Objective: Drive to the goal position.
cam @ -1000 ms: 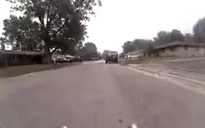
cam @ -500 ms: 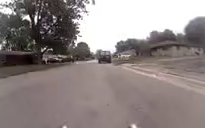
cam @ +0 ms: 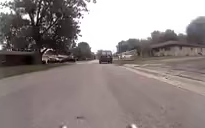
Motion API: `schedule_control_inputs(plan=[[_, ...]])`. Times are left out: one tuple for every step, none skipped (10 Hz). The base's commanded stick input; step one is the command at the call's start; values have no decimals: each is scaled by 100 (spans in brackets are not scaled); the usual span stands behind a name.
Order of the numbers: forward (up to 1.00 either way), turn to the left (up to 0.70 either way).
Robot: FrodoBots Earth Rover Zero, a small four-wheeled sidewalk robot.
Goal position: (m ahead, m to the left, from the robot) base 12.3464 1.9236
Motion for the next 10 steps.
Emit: schedule_control_inputs(plan=[[100,0],[100,0],[100,0],[100,0],[100,0],[100,0],[100,0],[100,0],[100,0],[100,0]])
